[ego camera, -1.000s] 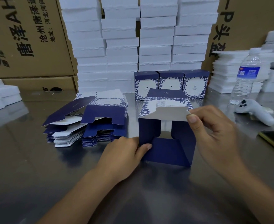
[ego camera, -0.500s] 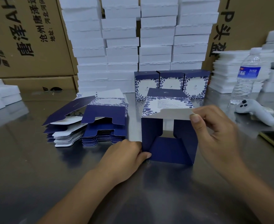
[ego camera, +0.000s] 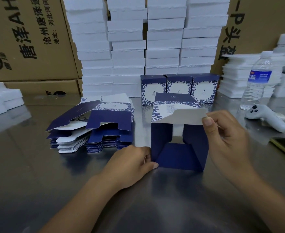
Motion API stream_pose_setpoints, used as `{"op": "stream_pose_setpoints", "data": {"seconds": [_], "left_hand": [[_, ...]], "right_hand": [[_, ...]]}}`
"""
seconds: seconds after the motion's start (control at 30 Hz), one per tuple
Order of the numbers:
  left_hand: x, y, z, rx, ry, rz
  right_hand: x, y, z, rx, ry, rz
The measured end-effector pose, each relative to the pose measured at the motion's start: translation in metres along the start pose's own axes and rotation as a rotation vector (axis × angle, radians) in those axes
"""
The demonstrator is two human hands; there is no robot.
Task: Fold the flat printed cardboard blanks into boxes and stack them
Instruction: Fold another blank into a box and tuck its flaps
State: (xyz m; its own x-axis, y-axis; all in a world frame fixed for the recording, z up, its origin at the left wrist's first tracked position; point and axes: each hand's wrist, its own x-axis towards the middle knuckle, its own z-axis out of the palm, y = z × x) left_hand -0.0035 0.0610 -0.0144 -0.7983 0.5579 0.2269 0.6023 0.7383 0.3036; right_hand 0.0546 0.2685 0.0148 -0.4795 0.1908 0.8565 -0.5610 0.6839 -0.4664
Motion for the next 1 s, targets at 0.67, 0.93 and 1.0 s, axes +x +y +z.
{"op": "stream_pose_setpoints", "data": {"seconds": [0.67,0.93,1.0], "left_hand": [[-0.004,0.01,-0.005,-0.428,0.16,0.055],[-0.001,0.017,-0.003,-0.614,0.31,0.098],[-0.001,0.017,-0.002,-0.59,0.334,0.113]], "right_hand": [[-0.004,0.011,0.007,0.23,0.007,0.261],[-0.007,0.015,0.009,0.12,-0.065,0.179],[-0.006,0.017,0.008,0.063,-0.055,0.145]]}}
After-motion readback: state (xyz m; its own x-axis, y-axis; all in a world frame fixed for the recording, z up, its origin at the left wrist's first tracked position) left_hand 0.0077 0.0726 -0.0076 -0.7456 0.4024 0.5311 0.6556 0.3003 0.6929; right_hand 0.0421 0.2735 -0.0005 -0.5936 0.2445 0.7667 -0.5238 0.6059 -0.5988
